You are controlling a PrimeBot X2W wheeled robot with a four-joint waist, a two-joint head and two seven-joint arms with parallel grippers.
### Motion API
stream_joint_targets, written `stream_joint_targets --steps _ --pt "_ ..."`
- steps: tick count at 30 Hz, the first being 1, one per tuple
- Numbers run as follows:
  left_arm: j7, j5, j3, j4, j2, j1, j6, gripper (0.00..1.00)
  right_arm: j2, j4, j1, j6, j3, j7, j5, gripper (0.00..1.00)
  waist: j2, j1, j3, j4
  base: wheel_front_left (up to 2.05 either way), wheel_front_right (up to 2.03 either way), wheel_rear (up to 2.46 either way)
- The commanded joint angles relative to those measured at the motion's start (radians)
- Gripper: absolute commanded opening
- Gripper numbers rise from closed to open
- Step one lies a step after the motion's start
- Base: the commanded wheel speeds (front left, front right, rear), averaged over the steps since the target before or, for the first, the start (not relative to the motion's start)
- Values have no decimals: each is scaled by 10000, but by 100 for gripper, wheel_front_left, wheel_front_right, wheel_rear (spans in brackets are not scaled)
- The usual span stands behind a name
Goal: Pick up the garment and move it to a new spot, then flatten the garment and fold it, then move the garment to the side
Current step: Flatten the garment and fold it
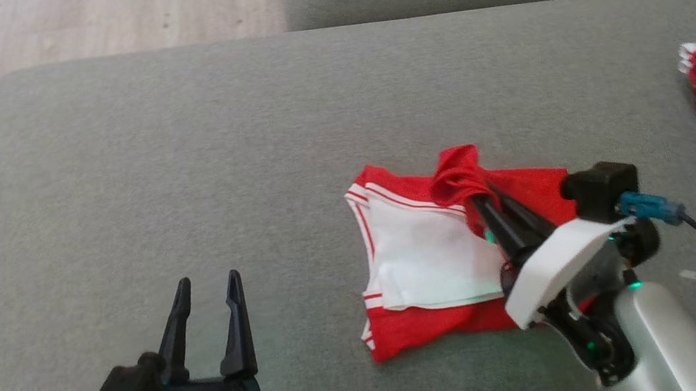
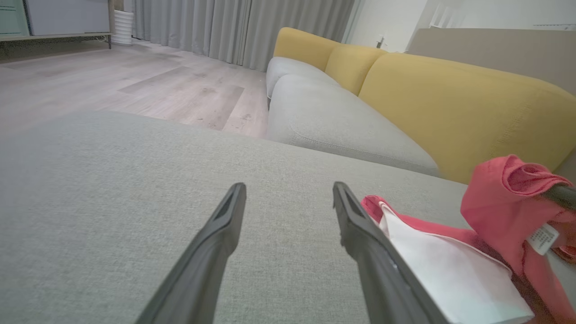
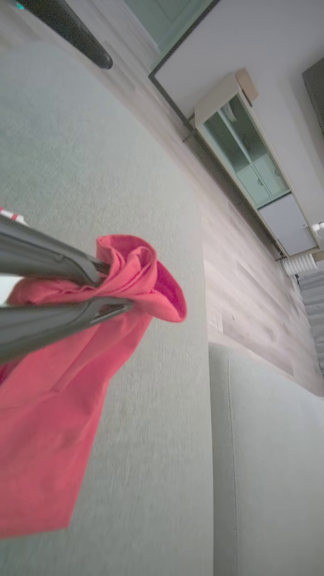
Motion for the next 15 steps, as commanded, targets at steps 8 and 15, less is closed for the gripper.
stream_joint_targets --steps 8,15 --pt "-153 -70 290 -192 -68 -280 -77 100 77 1093 -1154 -7 821 -884 692 0 0 0 2 850 0 0 0" --pt "-193 -67 295 -100 -148 -262 -87 100 78 2064 -1436 -7 1252 -1401 981 100 0 0 91 969 0 0 0"
